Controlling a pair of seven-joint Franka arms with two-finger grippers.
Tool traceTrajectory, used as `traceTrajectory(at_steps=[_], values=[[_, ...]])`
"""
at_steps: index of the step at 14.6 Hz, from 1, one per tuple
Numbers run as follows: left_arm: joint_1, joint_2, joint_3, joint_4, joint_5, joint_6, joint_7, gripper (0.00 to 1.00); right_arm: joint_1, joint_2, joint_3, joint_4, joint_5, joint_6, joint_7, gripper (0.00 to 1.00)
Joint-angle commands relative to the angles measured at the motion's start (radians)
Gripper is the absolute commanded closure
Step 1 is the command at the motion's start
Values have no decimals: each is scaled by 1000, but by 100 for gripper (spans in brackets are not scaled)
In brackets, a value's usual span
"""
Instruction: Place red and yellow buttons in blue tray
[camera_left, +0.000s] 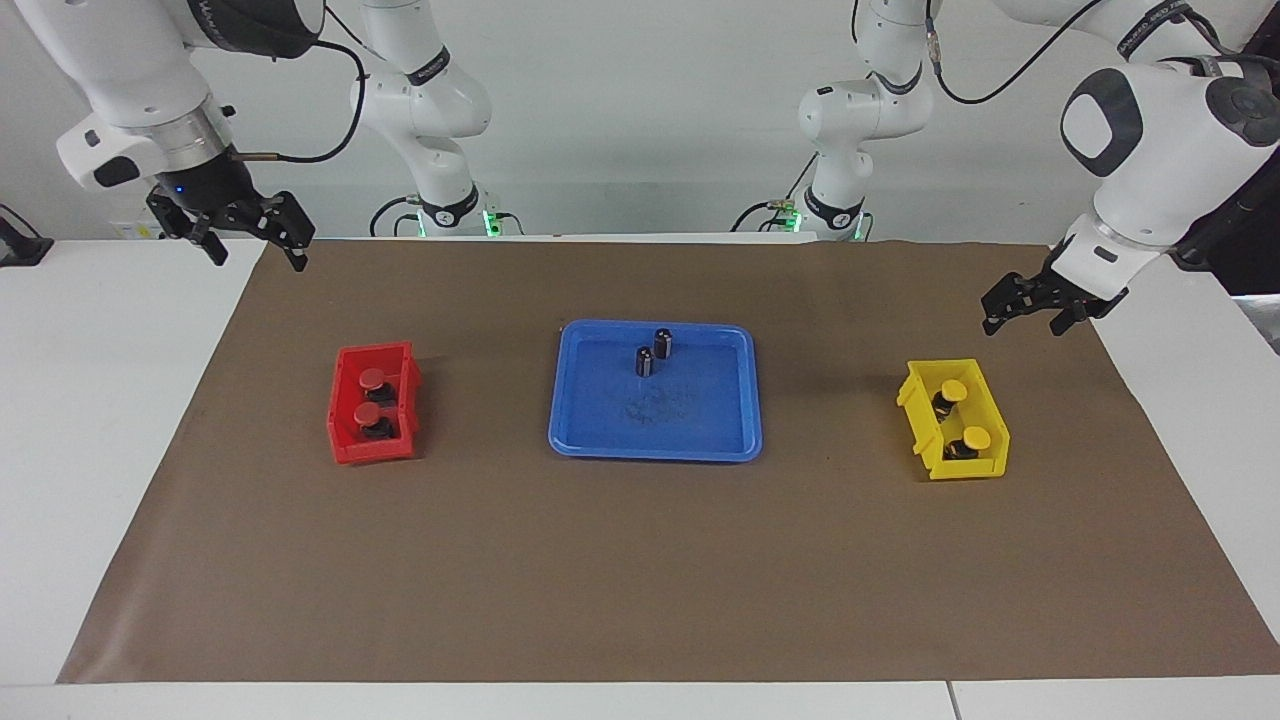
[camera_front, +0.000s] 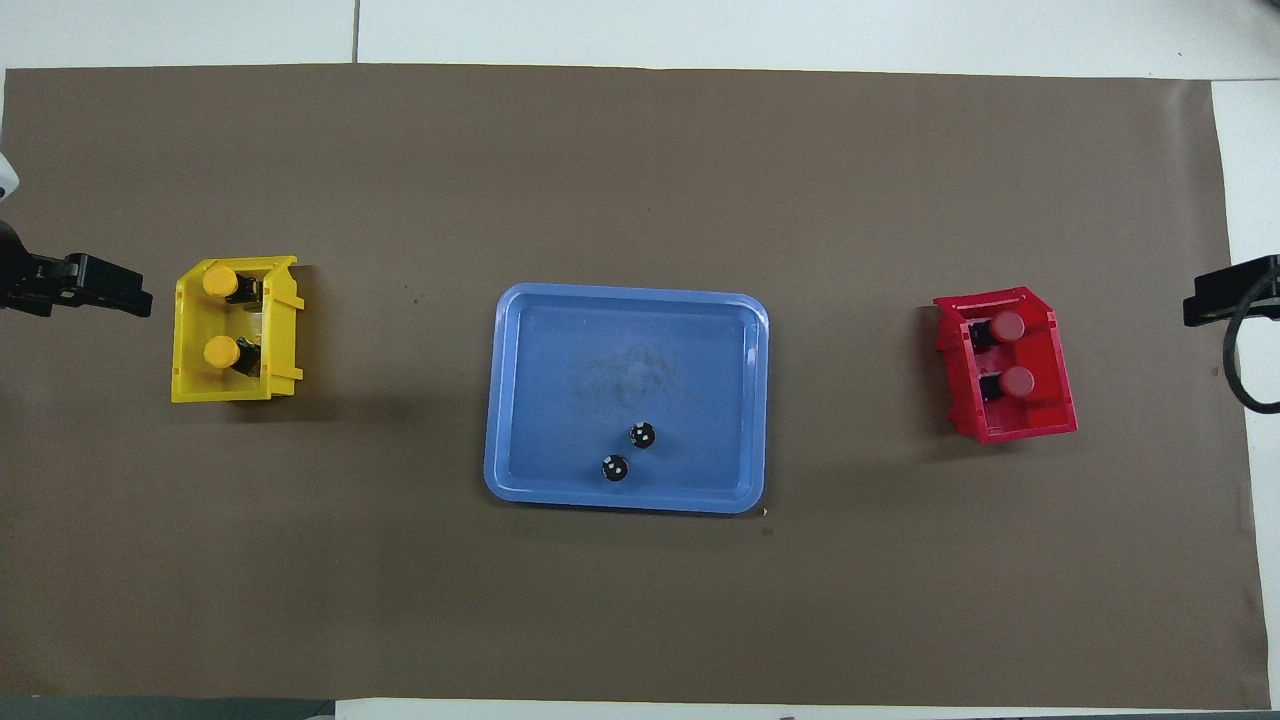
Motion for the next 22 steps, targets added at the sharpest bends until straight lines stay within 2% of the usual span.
traceTrajectory(at_steps=[1,12,15,18,21,22], values=[[-10,-15,6,-13,20,-7,4,0,-4,-15,4,-17,-13,10,-20,0],[-10,-15,6,-13,20,-7,4,0,0,-22,8,-33,3,-1,-54,0],[-10,-14,6,-13,20,-7,4,0,8,-34,7,-105,23,78,-70,0],[-10,-14,6,-13,20,-8,4,0,14,27,7,-145,23,189,-70,0],[-10,-14,6,-13,20,-7,4,0,34,93,8,-236,27,377,-66,0],[-10,-14,6,-13,20,-7,4,0,37,100,7,-285,27,451,-66,4]])
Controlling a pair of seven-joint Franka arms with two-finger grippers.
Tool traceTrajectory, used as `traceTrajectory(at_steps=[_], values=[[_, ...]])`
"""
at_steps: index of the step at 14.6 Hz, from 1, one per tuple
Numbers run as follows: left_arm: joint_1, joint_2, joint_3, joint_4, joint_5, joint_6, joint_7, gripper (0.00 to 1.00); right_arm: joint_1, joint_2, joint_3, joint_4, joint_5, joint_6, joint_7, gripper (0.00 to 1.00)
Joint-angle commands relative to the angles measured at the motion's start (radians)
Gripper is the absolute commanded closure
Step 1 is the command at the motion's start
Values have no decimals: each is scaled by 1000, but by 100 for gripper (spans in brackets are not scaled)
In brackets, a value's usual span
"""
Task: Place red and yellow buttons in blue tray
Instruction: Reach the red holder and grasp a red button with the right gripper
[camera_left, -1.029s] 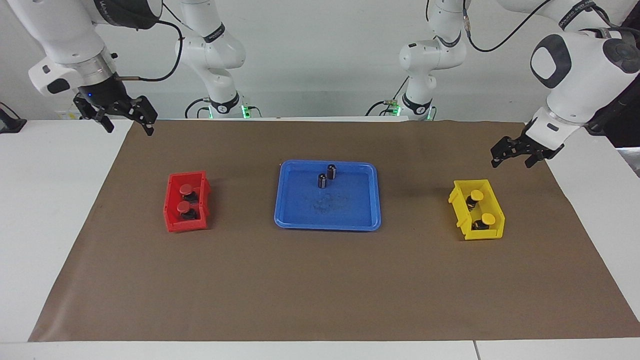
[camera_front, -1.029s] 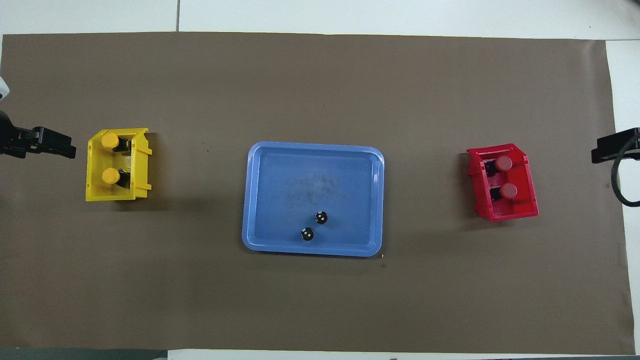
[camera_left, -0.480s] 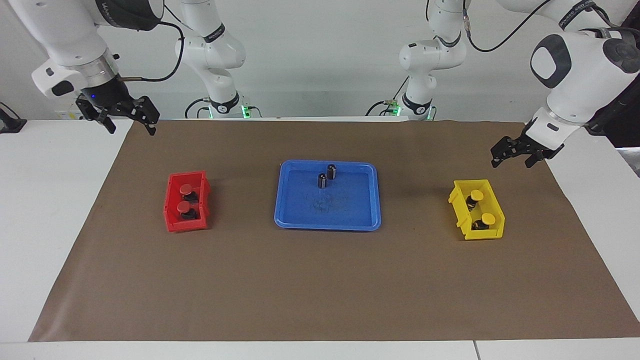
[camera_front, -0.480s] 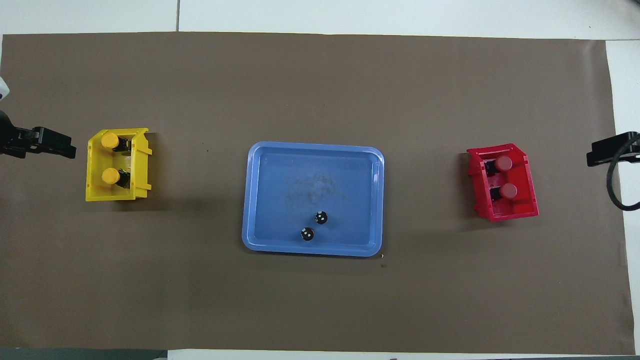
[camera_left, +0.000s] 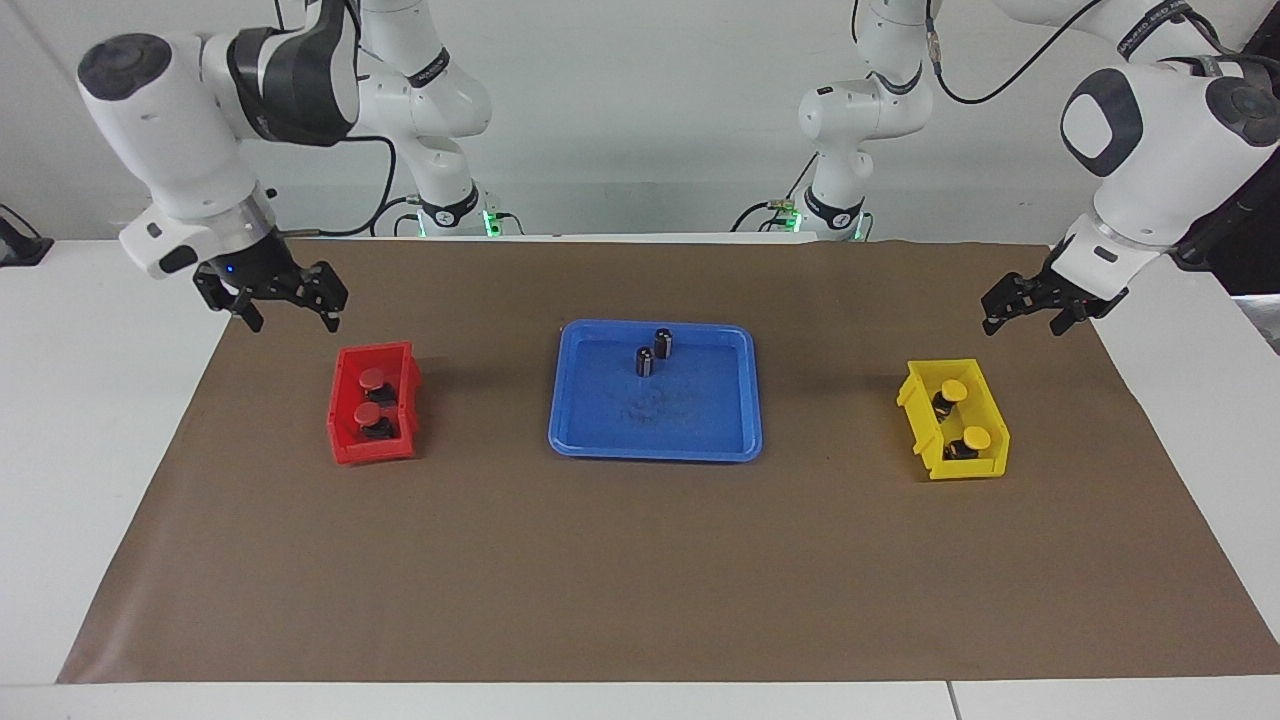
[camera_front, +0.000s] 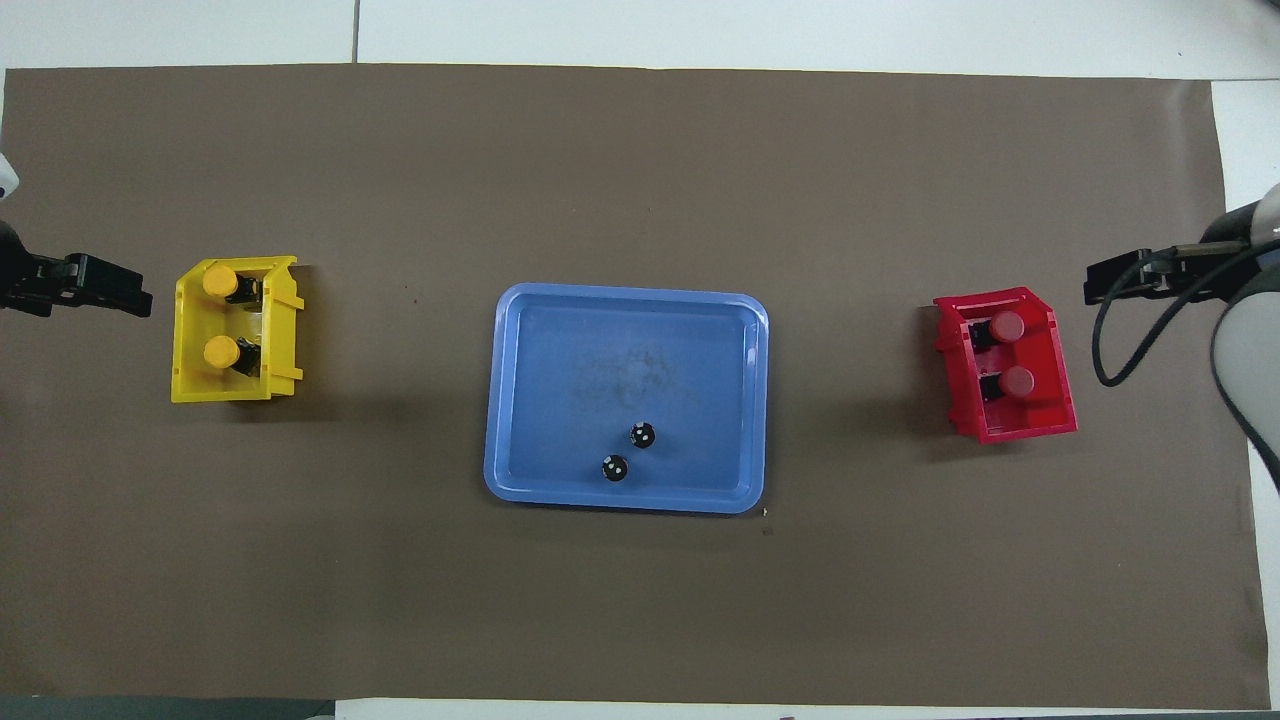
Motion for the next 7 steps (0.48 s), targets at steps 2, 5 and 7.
traceTrajectory(at_steps=[2,5,7], values=[[-10,-14,6,-13,20,-7,4,0,33,15,0,-164,14,235,-20,11],[-10,-14,6,-13,20,-7,4,0,41,44,-2,-183,14,271,-18,21],[-10,-14,6,-13,20,-7,4,0,33,28,-2,-241,14,295,-21,25]])
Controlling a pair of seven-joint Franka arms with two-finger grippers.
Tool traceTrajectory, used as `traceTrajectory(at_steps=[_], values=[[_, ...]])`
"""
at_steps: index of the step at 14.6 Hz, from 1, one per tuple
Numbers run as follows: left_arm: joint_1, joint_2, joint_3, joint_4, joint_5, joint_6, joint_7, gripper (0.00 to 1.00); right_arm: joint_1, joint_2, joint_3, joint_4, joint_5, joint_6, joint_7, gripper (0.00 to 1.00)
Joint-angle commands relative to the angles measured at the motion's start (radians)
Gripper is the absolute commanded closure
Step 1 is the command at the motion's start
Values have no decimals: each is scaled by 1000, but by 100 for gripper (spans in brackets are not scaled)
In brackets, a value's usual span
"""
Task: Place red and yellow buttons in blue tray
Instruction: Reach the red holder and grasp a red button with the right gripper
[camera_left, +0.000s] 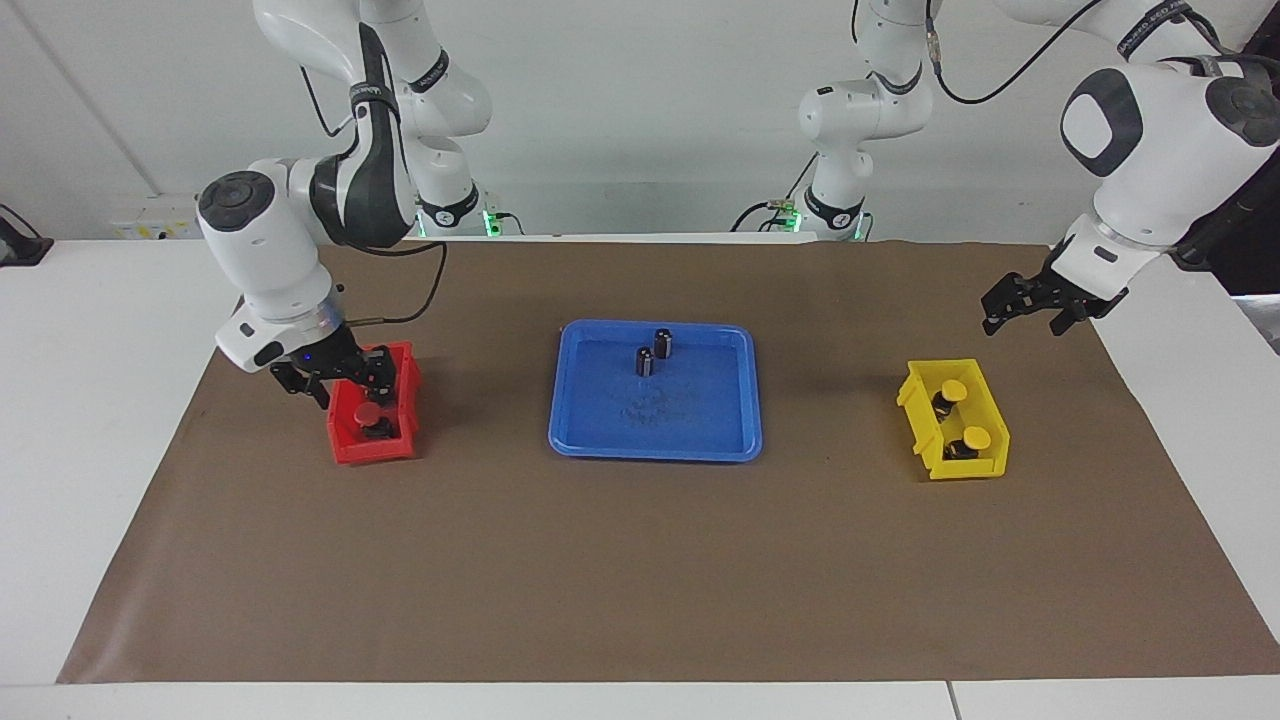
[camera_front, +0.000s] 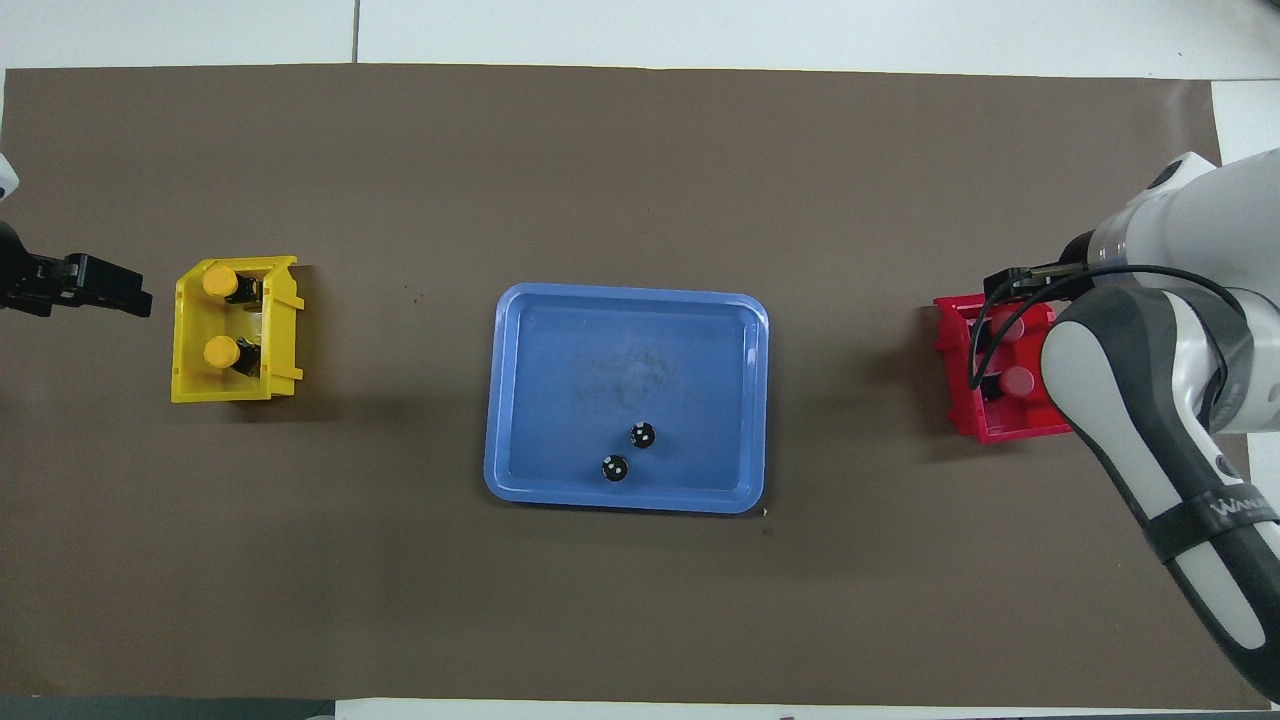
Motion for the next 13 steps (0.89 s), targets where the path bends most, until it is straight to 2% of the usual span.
traceTrajectory(at_steps=[1,10,13], values=[[-10,-15,6,-13,20,-8,4,0,-17,-42,0,-79,13,42,-23,29],[-10,-15,6,-13,20,-7,4,0,-26,-23,-2,-145,13,152,-23,34],[-10,-14,6,-13,20,-7,4,0,-29,13,-2,-144,13,175,-24,34]])
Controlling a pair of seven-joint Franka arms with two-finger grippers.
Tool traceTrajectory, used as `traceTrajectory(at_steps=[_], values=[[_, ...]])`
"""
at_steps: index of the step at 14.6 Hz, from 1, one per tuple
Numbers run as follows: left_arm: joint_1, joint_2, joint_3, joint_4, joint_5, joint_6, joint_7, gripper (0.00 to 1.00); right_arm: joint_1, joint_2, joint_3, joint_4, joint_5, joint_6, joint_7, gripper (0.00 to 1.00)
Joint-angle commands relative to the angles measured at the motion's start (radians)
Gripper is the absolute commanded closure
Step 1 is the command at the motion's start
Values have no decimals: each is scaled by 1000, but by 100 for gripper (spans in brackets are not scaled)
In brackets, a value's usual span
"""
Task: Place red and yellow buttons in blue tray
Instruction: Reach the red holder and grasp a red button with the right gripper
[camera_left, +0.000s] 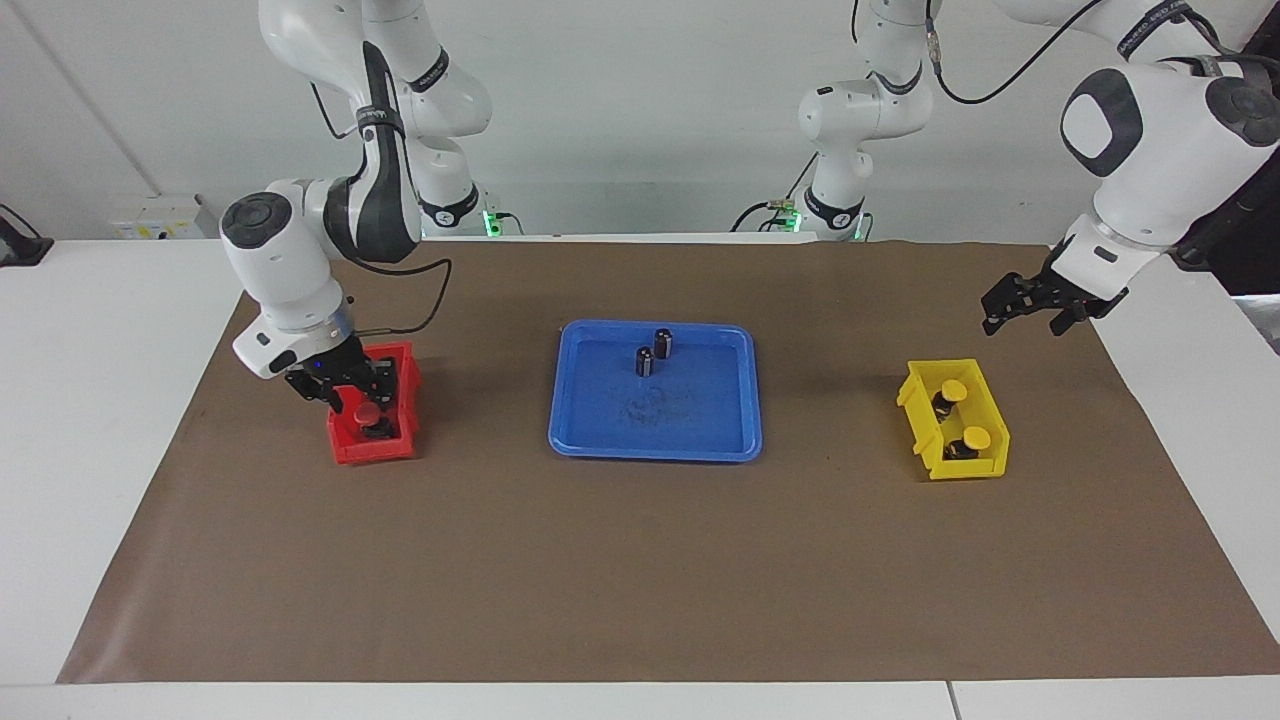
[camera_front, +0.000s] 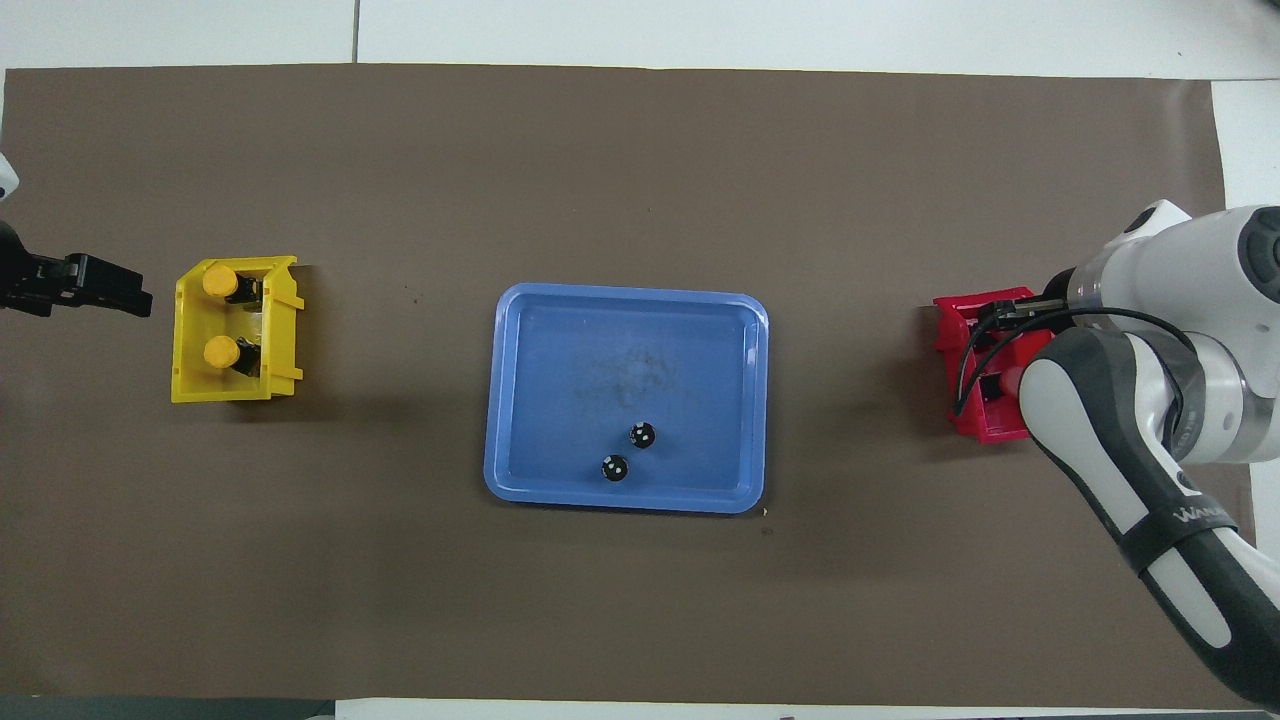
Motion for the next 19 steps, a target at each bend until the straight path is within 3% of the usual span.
traceTrajectory(at_steps=[1,8,12,13,17,19], values=[[-10,-14,6,-13,20,-7,4,0,-17,14,8,-13,13,44,-24,34],[-10,-14,6,-13,20,-7,4,0,-17,13,6,-61,13,107,-32,40],[-10,-15,6,-13,20,-8,4,0,-17,14,8,-50,13,87,-40,78],[-10,-15,6,-13,20,-10,4,0,-17,16,8,-27,13,58,-40,81],[-12,-14,4,-13,20,-8,4,0,14,71,11,263,11,-246,-26,81],[-13,-12,3,-13,20,7,-5,0,105,131,9,443,13,-359,76,81]])
